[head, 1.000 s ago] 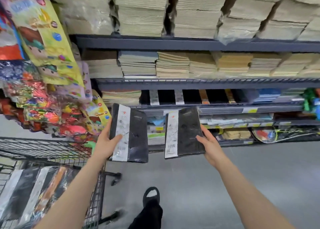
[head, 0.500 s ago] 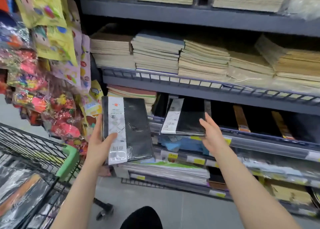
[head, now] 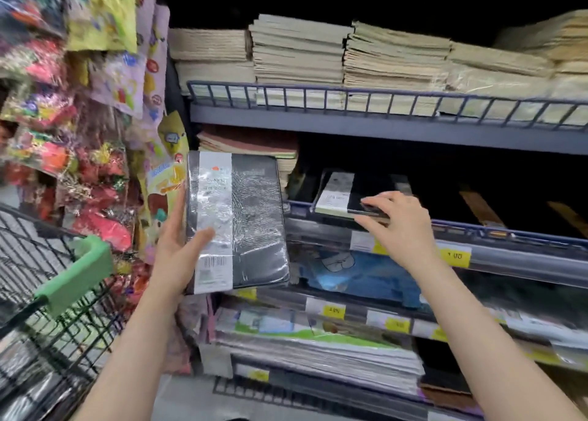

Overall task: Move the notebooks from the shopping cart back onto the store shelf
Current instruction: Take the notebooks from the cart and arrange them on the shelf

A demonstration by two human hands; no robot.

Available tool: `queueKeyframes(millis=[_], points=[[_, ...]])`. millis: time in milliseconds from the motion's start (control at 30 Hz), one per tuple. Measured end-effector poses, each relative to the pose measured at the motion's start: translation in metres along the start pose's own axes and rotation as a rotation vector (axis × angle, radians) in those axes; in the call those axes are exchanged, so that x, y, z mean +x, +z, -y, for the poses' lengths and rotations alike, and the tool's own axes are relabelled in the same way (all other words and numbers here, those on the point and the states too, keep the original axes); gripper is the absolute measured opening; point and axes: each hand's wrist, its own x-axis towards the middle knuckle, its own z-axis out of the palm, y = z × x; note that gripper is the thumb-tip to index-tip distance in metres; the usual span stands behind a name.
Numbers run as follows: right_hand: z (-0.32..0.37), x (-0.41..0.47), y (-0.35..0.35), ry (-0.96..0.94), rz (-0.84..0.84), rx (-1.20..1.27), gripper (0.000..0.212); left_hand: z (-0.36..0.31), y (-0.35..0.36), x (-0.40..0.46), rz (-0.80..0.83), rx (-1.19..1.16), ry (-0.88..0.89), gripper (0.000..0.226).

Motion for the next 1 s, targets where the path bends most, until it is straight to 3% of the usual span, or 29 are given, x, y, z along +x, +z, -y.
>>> queueKeyframes(millis=[133,300,567,633,700,767,867,933,1000], points=[[0.012,0.023,0.012,-0.063,0.047,-0.153,0.028,-0.003,-0.002,-0.005,0.0,0.001,0.002,0.074],[0.011,0.036,0.022,-0.053,0.187,-0.036,0.034,-0.012,0.002,-0.011,-0.015,-0.063,-0.01,0.072],[0.009,0.021,0.024,-0.09,0.134,0.055,0.036,-0.019,0.024,-0.013,0.076,-0.106,-0.007,0.075],[0.008,0.001,0.017,-0.053,0.011,0.237,0.038,-0.018,0.031,-0.015,0.115,-0.128,-0.03,0.074],[0.009,-0.028,0.006,0.032,-0.007,0.503,0.036,-0.021,0.045,-0.017,0.148,-0.17,-0.044,0.072],[0.013,-0.059,-0.004,0.107,0.147,0.759,0.036,-0.026,0.065,-0.019,0.2,-0.218,-0.058,0.07],[0.016,-0.089,-0.004,0.24,0.362,1.128,0.057,-0.033,0.098,-0.017,0.278,-0.21,-0.064,0.07],[0.016,-0.096,-0.004,0.27,0.284,1.167,0.065,-0.04,0.121,-0.016,0.327,-0.228,-0.115,0.067],[0.01,-0.093,-0.005,0.33,0.15,1.226,0.06,-0.045,0.138,-0.012,0.379,-0.243,-0.208,0.062]])
